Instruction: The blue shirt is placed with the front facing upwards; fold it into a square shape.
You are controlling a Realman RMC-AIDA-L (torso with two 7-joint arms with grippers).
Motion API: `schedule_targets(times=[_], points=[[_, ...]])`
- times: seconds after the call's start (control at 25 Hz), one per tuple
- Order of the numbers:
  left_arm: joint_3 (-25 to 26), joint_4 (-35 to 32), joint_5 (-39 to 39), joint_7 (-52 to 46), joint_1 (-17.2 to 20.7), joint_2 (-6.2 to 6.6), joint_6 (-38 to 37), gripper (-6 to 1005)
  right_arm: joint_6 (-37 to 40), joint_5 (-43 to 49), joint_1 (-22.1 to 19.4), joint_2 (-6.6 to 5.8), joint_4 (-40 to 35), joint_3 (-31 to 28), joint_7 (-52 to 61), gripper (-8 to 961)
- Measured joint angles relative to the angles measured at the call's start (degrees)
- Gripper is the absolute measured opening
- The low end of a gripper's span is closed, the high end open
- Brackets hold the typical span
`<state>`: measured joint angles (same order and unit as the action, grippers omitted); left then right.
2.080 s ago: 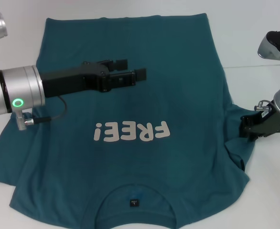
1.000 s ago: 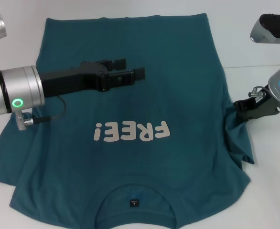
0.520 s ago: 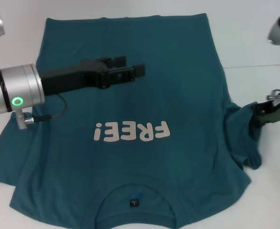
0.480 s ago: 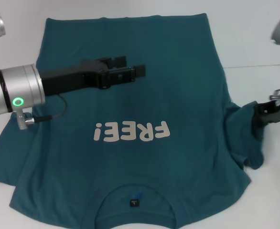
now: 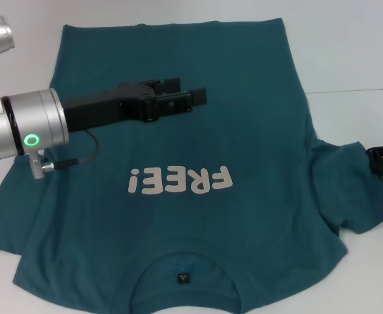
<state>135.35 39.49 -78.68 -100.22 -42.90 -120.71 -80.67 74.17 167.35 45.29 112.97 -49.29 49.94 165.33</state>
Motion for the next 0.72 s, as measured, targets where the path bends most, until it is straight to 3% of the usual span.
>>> schedule_targets(times=[0.72], points=[[0.0, -0.22, 0.01, -0.77, 0.1, -0.19, 0.16, 846, -0.01, -0.01, -2.72, -1.22, -1.98, -2.43, -1.96, 6]])
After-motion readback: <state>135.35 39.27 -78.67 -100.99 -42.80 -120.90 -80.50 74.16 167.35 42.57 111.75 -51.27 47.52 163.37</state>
